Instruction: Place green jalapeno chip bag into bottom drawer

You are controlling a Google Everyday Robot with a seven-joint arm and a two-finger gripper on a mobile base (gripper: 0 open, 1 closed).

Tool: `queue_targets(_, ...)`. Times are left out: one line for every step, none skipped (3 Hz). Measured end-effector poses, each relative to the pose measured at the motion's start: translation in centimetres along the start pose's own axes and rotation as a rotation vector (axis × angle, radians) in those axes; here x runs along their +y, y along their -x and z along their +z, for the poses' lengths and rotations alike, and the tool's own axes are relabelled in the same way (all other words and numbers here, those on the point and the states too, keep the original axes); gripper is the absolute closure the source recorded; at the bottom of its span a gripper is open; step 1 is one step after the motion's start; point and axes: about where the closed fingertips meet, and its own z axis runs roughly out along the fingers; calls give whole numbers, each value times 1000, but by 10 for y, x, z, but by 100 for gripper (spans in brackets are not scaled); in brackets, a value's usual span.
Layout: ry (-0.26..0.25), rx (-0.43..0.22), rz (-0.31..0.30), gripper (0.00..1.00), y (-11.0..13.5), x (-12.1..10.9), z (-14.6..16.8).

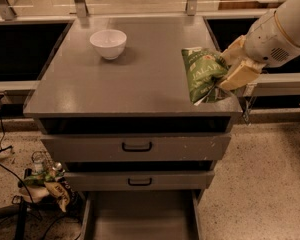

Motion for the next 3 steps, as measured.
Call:
queue_targets(3, -22, -24, 100, 9, 26, -1)
queue_targets(12, -27, -41, 100, 11, 47, 4)
queue_targets(43, -40, -29, 100, 1, 62, 22)
